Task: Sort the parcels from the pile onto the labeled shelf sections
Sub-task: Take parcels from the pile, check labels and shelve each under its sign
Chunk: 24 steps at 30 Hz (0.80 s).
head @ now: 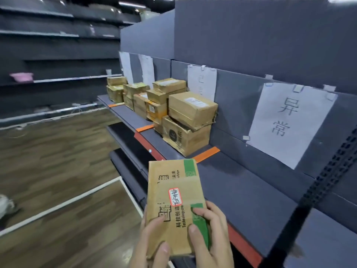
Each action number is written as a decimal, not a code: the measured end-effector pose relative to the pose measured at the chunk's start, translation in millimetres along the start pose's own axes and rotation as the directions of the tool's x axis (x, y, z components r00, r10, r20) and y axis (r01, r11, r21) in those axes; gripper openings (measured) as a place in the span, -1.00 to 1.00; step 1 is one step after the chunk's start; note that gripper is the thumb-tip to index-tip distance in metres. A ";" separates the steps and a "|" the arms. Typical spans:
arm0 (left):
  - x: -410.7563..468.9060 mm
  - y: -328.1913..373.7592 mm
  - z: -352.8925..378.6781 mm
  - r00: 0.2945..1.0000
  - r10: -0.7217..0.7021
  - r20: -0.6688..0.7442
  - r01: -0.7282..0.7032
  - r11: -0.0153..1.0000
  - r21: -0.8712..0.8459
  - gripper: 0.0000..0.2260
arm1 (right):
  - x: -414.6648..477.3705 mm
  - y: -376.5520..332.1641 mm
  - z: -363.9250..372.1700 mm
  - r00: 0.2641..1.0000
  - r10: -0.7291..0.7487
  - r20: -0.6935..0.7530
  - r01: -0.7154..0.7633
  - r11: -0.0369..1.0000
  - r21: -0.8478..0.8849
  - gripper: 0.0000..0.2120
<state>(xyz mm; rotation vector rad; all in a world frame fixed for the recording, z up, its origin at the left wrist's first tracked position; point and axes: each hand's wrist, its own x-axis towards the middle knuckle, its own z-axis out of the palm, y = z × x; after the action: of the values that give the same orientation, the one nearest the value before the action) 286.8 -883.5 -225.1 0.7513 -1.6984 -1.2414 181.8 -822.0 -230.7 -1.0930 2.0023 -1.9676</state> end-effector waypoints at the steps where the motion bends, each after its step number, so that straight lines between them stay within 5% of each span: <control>1: 11.1 1.1 -2.3 0.998 -0.027 -0.049 0.026 0.999 -0.025 -0.59 | 11.9 4.0 9.9 1.000 -0.002 0.020 0.002 1.000 0.015 -0.69; 5: 60.2 -6.2 -5.6 0.989 0.025 -0.144 -0.010 0.995 0.101 -0.64 | 66.0 9.0 41.6 0.994 -0.036 0.104 0.033 0.999 0.034 -0.73; 9: 99.2 -16.0 -11.3 0.973 -0.059 -0.223 0.046 0.997 -0.062 -0.59 | 105.0 16.7 73.8 0.982 -0.022 0.188 0.011 0.998 0.060 -0.69; 24: 299.5 -116.5 -99.3 0.922 -0.086 -0.376 0.068 0.996 -0.060 -0.68 | 259.1 59.2 273.3 0.935 -0.045 0.352 -0.001 0.992 0.129 -0.67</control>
<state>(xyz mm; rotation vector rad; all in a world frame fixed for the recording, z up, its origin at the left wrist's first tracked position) 243.8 -1217.0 -234.9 0.9696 -1.3304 -1.0994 121.8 -1198.4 -223.3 -1.3320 1.6614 -1.7270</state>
